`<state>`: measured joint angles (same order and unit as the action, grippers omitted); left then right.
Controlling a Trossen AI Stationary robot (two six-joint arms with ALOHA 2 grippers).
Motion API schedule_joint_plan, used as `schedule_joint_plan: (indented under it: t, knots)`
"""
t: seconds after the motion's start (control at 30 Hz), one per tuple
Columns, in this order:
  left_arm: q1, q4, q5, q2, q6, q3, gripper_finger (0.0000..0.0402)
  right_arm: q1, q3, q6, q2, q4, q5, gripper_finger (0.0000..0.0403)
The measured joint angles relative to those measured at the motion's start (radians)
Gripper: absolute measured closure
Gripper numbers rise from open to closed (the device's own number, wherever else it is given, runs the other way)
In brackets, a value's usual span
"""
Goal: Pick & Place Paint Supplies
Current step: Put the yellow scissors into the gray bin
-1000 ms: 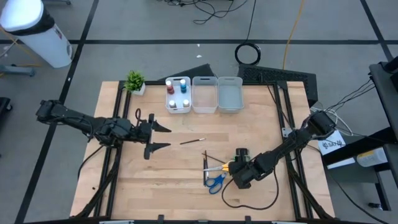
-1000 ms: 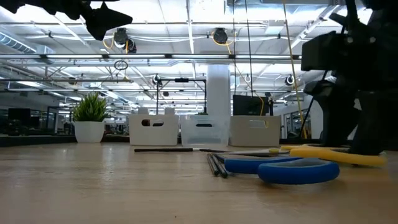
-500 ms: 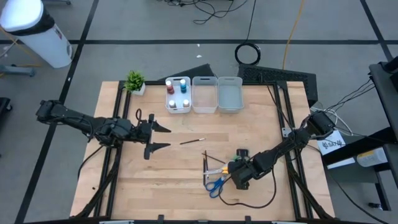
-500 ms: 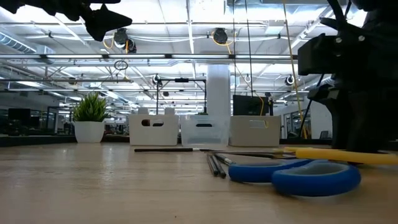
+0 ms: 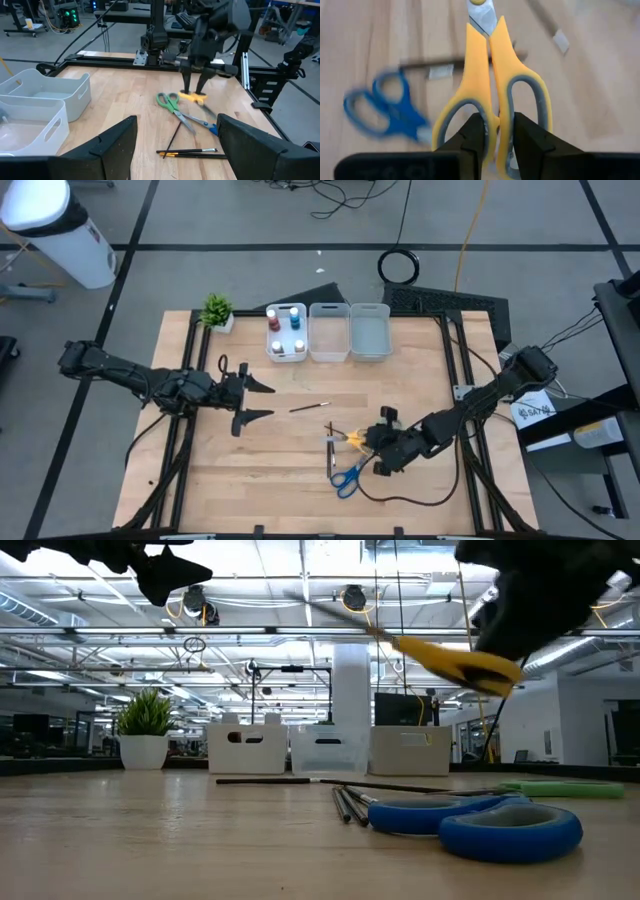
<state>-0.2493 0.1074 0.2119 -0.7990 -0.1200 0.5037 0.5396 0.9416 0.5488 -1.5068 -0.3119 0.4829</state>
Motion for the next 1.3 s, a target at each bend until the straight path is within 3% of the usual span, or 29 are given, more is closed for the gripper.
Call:
schedule_joint_plan:
  t: [0.23,0.4,0.53,0.73,0.93,1.3]
  knots:
    - [0.000,0.000,0.000,0.000,-0.021,0.000,0.0117,-0.034,0.000,-0.046,0.006,0.124,0.147,0.0337]
    - [0.000,0.001,0.000,0.000,-0.019,0.000,0.0117,-0.134,0.000,-0.011,0.019,0.136,0.227,0.0337]
    - [0.000,0.000,0.000,0.000,-0.017,0.000,0.0117,-0.295,0.000,-0.050,0.075,0.130,0.171,0.0337]
    - [0.000,-0.001,0.000,0.000,-0.006,0.000,0.0117,-0.590,0.000,-0.125,0.168,0.069,0.007,0.0337]
    - [0.000,-0.007,0.000,0.000,-0.006,0.000,0.0117,-0.859,0.001,-0.098,0.179,-0.065,-0.139,0.0337]
    - [0.000,-0.007,0.000,0.000,-0.011,0.000,0.0117,-1.016,0.001,-0.086,0.116,-0.096,-0.201,0.0337]
